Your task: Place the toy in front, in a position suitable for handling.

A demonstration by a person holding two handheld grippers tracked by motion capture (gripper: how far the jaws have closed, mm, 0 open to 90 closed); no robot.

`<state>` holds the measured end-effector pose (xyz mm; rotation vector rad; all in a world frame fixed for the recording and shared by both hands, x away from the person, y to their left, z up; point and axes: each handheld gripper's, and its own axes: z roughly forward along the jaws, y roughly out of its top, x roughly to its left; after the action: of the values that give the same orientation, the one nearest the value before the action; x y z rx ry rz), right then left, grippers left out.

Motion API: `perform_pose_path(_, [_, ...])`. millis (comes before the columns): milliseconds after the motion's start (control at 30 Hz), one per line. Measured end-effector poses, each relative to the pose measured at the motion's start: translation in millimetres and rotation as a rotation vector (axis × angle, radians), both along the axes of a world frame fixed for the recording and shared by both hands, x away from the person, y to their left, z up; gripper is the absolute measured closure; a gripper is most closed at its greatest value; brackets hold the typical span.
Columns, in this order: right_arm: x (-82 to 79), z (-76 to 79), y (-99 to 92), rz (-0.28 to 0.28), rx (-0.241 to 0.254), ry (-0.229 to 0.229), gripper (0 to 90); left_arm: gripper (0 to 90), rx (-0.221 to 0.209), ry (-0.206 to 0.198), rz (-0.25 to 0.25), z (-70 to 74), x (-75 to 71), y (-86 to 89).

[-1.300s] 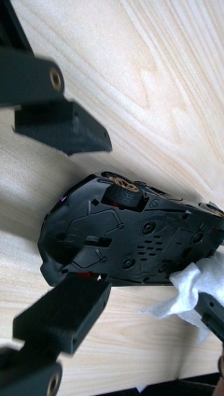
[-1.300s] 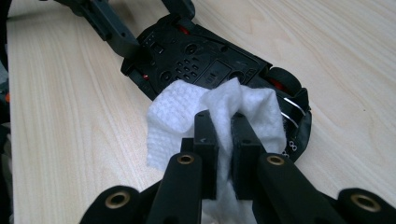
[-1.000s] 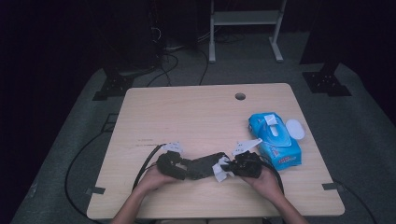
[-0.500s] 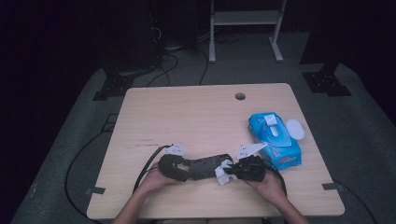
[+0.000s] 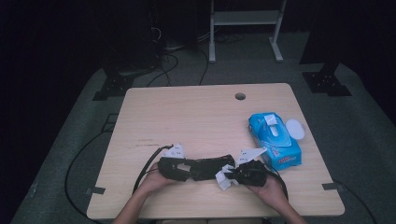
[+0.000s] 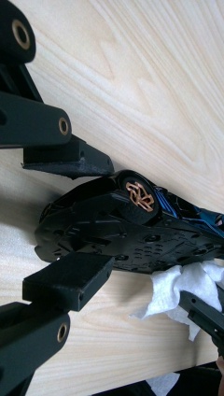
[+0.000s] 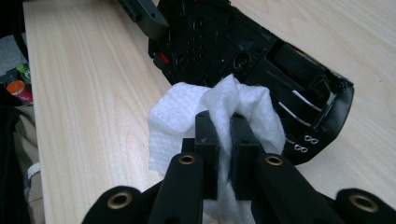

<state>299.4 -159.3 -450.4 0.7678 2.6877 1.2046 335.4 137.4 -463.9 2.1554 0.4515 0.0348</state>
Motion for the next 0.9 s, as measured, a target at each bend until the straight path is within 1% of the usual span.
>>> perform_pose_path(33, [-0.4,-0.5,-0.2,0.002,0.001,0.003,83.8,50.1,-0.005,0.007,-0.005,-0.7,-0.4,-0.9])
perform_pose_path(100, [-1.0,-1.5,-0.5,0.007,0.002,0.009,83.8,49.9,0.000,0.016,-0.010,-1.9,-1.0,-2.9])
perform_pose_path(133, [-1.7,-1.8,-0.5,0.009,-0.003,0.008,83.8,49.0,0.006,0.018,-0.016,-2.6,-0.9,-4.1])
perform_pose_path(167, [-2.5,-2.0,-0.3,0.012,-0.008,0.005,83.8,47.9,0.009,0.029,-0.016,-2.9,-1.0,-5.5])
perform_pose_path(200, [-3.1,-2.4,-0.2,0.015,-0.011,0.002,83.8,46.9,0.009,0.029,-0.019,-3.0,-0.8,-6.5])
perform_pose_path(233, [-4.0,-3.1,0.6,0.012,-0.024,0.001,83.7,46.3,0.005,0.031,-0.020,-2.9,-1.2,-7.8])
perform_pose_path(267, [-4.6,-5.7,1.4,0.011,-0.058,0.005,83.8,45.1,0.002,0.031,-0.029,-2.8,-1.1,-8.4])
perform_pose_path(300, [-4.7,-8.4,2.1,0.012,-0.079,0.006,83.7,44.3,0.012,0.024,-0.038,-3.0,-2.5,-10.3])
perform_pose_path(333, [-4.7,-11.9,2.3,0.014,-0.094,0.012,83.7,46.0,0.034,-0.001,-0.040,-3.3,-4.0,-11.8])
perform_pose_path(367, [-4.8,-12.8,1.9,0.012,-0.097,0.014,83.7,49.6,0.041,-0.011,-0.045,-3.9,-4.7,-12.9])
perform_pose_path(467, [-3.1,-5.4,0.2,0.000,-0.064,-0.006,83.6,54.8,0.047,-0.039,-0.058,-4.0,-5.6,-13.8])
perform_pose_path(533, [-1.7,-1.6,-1.2,-0.001,-0.047,-0.009,83.6,58.0,0.047,-0.058,-0.067,-3.3,-6.5,-13.9])
perform_pose_path(567, [-1.7,-0.1,-2.0,0.002,-0.032,-0.006,83.5,60.5,0.052,-0.082,-0.071,-2.9,-7.7,-14.3])
perform_pose_path(600, [-2.2,2.3,-2.7,0.007,-0.011,-0.003,83.5,63.9,0.055,-0.093,-0.071,-2.6,-8.5,-14.4])
perform_pose_path(633, [-3.0,4.6,-2.8,0.010,-0.002,-0.008,83.5,65.9,0.059,-0.113,-0.069,-2.3,-9.7,-14.6])
perform_pose_path(700, [-7.0,13.5,-1.4,0.018,0.030,-0.043,83.5,66.5,0.062,-0.141,-0.058,-1.9,-10.8,-14.1])
perform_pose_path(767, [-9.0,27.2,4.8,0.023,0.070,-0.079,83.4,66.9,0.058,-0.150,-0.049,-2.0,-10.9,-13.4])
perform_pose_path(800, [-8.4,30.9,7.9,0.026,0.082,-0.089,83.4,67.1,0.059,-0.151,-0.049,-2.0,-10.9,-13.3])
perform_pose_path(867, [-4.9,38.5,17.4,0.022,0.086,-0.104,83.3,67.2,0.063,-0.160,-0.050,-1.9,-11.2,-13.5])
perform_pose_path(900, [-0.8,42.4,25.9,0.021,0.089,-0.110,83.3,67.2,0.062,-0.166,-0.048,-1.9,-11.9,-13.8])
